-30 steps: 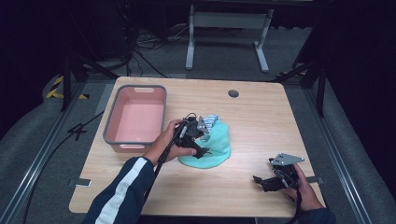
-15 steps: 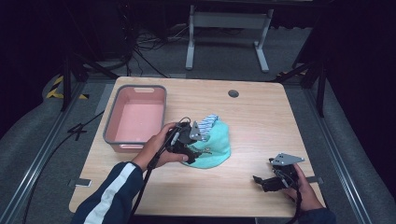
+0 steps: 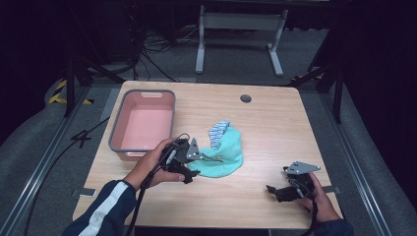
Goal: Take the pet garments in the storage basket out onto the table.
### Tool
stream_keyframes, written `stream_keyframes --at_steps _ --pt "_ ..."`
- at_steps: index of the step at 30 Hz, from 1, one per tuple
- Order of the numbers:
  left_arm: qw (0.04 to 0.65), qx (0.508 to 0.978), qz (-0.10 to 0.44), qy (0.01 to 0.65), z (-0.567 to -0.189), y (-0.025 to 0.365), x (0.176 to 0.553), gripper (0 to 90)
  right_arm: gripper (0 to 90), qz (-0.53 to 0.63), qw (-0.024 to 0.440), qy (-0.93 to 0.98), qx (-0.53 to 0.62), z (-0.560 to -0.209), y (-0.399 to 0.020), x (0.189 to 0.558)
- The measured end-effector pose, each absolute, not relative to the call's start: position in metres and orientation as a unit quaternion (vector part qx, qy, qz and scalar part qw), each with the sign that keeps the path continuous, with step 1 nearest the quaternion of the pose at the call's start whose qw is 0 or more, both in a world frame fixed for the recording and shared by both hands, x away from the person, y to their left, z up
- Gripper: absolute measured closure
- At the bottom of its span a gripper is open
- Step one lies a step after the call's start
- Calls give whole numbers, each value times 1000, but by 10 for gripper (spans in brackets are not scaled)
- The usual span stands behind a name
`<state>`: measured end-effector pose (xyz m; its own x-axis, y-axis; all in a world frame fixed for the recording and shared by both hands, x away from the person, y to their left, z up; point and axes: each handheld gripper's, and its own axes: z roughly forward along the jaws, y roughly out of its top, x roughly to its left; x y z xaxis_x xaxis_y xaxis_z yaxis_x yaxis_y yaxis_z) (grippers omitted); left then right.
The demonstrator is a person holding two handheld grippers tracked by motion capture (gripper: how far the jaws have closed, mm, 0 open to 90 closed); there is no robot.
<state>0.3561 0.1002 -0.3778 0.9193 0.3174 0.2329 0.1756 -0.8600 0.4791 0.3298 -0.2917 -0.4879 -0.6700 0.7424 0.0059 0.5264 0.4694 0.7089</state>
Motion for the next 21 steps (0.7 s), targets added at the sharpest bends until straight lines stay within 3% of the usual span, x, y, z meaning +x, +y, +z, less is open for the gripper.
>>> stream_keyframes --at_steps 21 --pt "187 960 154 139 -415 152 330 238 6 352 153 843 376 -488 -292 330"
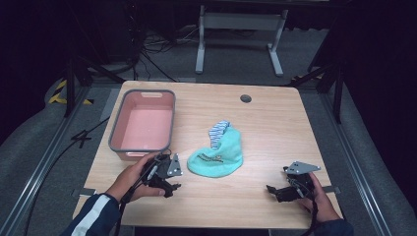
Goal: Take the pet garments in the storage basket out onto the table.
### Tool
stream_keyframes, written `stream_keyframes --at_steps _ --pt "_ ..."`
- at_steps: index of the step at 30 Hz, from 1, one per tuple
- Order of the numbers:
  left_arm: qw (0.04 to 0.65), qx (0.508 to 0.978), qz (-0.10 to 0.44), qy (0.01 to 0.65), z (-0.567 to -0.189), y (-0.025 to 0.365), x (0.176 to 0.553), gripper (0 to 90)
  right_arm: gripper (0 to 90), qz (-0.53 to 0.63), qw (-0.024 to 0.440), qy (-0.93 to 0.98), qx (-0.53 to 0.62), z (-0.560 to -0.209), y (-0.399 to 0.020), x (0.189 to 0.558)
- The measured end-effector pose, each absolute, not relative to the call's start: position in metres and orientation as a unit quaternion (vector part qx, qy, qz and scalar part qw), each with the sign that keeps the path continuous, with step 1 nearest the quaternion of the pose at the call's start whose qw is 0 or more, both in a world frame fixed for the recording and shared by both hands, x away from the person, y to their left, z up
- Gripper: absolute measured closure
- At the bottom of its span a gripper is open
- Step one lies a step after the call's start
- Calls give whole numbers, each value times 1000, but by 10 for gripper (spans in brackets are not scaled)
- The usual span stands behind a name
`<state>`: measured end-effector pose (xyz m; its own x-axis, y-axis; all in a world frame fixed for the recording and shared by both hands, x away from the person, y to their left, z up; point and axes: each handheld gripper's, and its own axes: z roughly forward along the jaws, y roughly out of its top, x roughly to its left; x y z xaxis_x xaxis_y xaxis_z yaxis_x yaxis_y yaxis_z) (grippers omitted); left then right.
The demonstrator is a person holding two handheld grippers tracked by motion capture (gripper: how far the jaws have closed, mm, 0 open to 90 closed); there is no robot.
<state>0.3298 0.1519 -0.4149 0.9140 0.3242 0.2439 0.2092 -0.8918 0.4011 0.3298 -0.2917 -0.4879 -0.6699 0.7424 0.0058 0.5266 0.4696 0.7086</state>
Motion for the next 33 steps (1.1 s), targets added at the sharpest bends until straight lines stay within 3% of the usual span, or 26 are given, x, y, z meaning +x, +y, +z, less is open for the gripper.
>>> stream_keyframes --at_steps 12,28,33 --pt "163 955 166 185 -440 200 322 208 7 352 153 843 376 -488 -292 330" --pt "262 911 127 290 -465 270 326 154 6 352 153 843 376 -488 -292 330" --pt "337 879 113 320 -480 296 323 139 6 352 153 843 376 -488 -292 330"
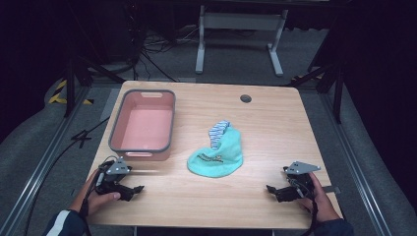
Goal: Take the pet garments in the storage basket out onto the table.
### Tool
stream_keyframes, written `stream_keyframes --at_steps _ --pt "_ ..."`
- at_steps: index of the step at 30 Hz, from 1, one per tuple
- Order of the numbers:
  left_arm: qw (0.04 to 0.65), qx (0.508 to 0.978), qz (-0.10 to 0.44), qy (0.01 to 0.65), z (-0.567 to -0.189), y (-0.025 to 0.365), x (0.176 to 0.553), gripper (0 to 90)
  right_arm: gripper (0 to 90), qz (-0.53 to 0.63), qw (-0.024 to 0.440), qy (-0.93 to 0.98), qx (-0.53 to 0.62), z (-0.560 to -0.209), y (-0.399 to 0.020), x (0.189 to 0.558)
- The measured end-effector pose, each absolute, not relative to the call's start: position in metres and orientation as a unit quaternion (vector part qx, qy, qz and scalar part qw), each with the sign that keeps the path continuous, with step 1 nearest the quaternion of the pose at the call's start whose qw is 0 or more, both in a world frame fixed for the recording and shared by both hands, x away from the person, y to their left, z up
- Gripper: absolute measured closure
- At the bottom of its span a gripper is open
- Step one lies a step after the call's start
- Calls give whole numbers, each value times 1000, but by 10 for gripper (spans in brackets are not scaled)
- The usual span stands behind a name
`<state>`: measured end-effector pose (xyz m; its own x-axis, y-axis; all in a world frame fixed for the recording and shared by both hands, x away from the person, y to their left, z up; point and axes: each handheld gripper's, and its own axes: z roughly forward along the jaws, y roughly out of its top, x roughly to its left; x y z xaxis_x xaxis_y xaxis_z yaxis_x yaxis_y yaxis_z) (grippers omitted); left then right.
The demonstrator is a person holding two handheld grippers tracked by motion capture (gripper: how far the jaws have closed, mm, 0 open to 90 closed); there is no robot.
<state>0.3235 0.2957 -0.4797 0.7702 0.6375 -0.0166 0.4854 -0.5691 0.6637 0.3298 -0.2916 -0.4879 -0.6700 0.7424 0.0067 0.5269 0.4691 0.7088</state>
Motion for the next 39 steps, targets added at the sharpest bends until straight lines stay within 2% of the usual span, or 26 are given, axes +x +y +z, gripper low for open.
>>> stream_keyframes --at_steps 2,20,25,39 --pt "352 874 115 316 -483 299 322 139 6 353 153 843 377 -488 -292 330" --pt "351 870 120 324 -483 298 320 136 6 352 154 843 376 -488 -292 330" --pt "339 870 122 335 -482 297 322 79 6 353 153 843 377 -488 -291 330" --pt "342 869 123 336 -483 297 322 76 6 353 153 843 377 -488 -291 330"
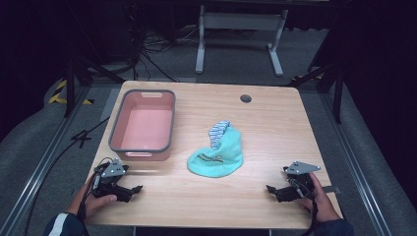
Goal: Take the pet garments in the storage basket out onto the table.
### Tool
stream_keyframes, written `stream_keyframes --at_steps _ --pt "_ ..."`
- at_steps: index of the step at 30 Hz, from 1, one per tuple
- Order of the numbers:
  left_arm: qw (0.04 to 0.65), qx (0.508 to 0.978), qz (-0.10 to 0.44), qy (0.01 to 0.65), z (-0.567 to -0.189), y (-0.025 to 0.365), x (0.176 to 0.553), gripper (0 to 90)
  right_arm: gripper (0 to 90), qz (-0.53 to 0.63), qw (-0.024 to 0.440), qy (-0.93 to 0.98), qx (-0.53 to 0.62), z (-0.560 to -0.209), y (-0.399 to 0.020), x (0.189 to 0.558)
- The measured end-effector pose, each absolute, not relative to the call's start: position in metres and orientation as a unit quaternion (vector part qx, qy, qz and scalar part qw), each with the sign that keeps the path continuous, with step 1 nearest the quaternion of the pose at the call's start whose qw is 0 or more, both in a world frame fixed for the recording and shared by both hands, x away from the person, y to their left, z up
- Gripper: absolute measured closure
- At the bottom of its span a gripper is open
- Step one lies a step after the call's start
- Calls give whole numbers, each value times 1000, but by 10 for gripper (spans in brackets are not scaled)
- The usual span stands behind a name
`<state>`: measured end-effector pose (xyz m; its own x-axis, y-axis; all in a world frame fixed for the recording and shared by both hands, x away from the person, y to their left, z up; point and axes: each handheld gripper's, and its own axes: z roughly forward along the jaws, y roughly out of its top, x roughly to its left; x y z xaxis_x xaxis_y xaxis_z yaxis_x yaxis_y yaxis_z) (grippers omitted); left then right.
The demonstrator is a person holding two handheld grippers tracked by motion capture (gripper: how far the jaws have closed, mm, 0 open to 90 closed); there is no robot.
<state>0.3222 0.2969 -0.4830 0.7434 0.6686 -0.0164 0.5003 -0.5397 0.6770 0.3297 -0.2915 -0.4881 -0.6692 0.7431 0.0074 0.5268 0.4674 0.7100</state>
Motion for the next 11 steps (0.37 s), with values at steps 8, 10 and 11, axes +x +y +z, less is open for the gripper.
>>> stream_keyframes --at_steps 8,10,11 --pt "339 869 124 338 -483 296 324 53 6 352 152 844 375 -488 -292 330" --pt "338 870 124 338 -483 296 324 47 6 352 153 844 375 -488 -292 330" --pt "338 870 124 338 -483 296 324 46 6 352 152 844 376 -488 -292 330"
